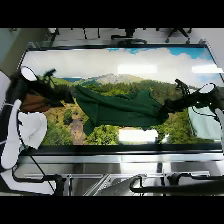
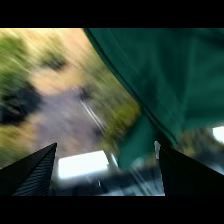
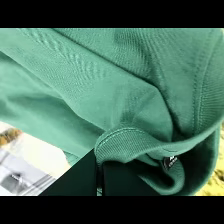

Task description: Fold the shirts.

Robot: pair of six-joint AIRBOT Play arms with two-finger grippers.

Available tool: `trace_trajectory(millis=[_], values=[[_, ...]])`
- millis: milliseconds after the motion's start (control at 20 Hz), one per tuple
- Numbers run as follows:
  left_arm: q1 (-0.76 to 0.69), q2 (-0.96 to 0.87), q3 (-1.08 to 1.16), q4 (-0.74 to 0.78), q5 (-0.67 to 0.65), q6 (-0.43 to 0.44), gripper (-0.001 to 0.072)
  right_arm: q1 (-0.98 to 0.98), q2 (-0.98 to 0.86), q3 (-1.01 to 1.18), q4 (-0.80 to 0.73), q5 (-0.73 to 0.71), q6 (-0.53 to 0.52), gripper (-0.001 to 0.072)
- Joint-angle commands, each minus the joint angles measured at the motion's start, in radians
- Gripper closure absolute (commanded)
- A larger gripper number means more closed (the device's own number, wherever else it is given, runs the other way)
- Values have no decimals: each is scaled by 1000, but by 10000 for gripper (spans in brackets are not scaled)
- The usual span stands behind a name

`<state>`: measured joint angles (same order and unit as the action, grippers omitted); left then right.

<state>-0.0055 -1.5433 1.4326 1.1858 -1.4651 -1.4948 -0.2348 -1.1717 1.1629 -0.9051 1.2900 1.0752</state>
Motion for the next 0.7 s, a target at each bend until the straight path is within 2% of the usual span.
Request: trace_trajectory(millis=[0,150,350,400,500,550,600,650], values=[[-157,148,-349,-25,143,11,4,-7,-1,0,2,-2,-14,694],[-253,173,-510,-26,269,9,4,-7,-1,0,6,1,-14,693],[-278,172,-583,-29,459,-11,5,-6,-1,0,39,1,-18,694],[-277,172,-582,-29,491,-14,40,-6,-1,0,39,1,-18,693],[-278,162,-582,-29,524,-13,239,-6,-1,0,39,1,-18,693],[-278,144,-578,-30,518,-13,244,-6,-1,0,40,0,-18,693],[-278,121,-568,-30,500,-13,291,-6,-1,0,40,0,-18,693],[-278,92,-553,-31,475,5,577,-6,-1,0,46,1,-18,693]])
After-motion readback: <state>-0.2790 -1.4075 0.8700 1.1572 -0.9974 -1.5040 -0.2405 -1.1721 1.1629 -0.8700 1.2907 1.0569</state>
